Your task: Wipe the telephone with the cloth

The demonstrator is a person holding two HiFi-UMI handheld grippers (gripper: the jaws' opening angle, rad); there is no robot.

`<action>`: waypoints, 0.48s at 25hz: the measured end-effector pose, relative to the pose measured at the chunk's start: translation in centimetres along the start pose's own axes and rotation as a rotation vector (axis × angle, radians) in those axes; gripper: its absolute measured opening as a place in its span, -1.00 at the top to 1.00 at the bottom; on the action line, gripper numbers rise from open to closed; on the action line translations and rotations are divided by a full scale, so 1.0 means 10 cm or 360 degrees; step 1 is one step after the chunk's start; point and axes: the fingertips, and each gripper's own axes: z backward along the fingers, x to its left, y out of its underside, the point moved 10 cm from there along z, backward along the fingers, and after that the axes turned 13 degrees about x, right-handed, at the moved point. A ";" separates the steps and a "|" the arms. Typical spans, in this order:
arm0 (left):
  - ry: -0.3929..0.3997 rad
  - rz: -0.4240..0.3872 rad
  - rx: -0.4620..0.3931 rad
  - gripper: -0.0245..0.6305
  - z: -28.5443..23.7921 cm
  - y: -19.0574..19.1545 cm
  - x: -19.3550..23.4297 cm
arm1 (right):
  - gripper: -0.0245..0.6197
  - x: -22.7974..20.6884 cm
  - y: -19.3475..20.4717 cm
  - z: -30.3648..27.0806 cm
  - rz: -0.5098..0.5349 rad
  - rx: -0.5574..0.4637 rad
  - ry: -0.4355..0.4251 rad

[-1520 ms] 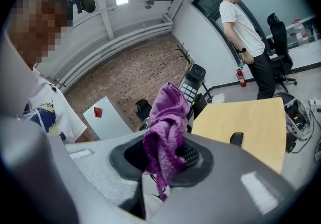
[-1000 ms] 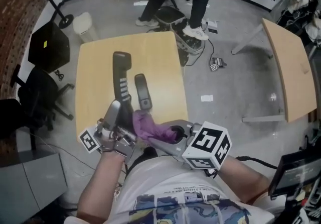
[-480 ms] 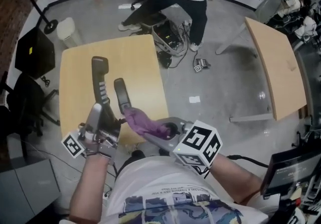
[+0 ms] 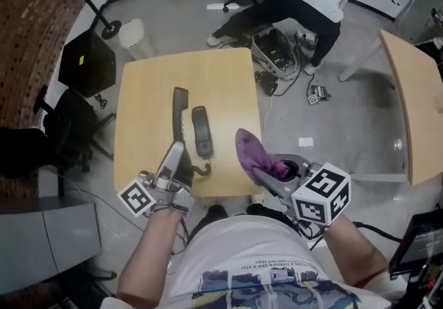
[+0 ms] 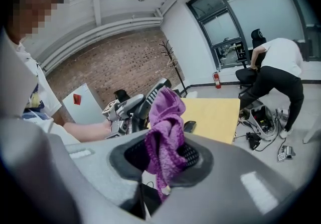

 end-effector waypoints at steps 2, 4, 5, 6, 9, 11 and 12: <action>-0.0119 -0.0023 -0.0002 0.17 0.02 0.05 0.05 | 0.66 -0.06 0.01 0.01 0.0000 -0.0007 -0.0017; -0.0237 -0.0043 -0.0005 0.17 0.02 0.13 0.12 | 0.66 -0.13 0.04 0.03 0.0000 -0.0012 -0.0035; -0.0292 -0.0045 -0.0008 0.17 0.02 0.17 0.15 | 0.66 -0.17 0.06 0.04 -0.0001 -0.0015 -0.0043; -0.0347 -0.0045 -0.0010 0.17 0.02 0.21 0.19 | 0.66 -0.20 0.07 0.05 -0.0002 -0.0016 -0.0053; -0.0536 -0.0077 0.0011 0.17 0.04 0.31 0.33 | 0.66 -0.31 0.12 0.07 -0.0003 -0.0004 -0.0083; -0.0699 -0.0149 0.0044 0.17 0.06 0.35 0.43 | 0.66 -0.37 0.16 0.07 0.0001 0.0014 -0.0101; -0.0758 -0.0194 0.0058 0.17 0.06 0.37 0.48 | 0.66 -0.40 0.17 0.08 0.0004 0.0024 -0.0110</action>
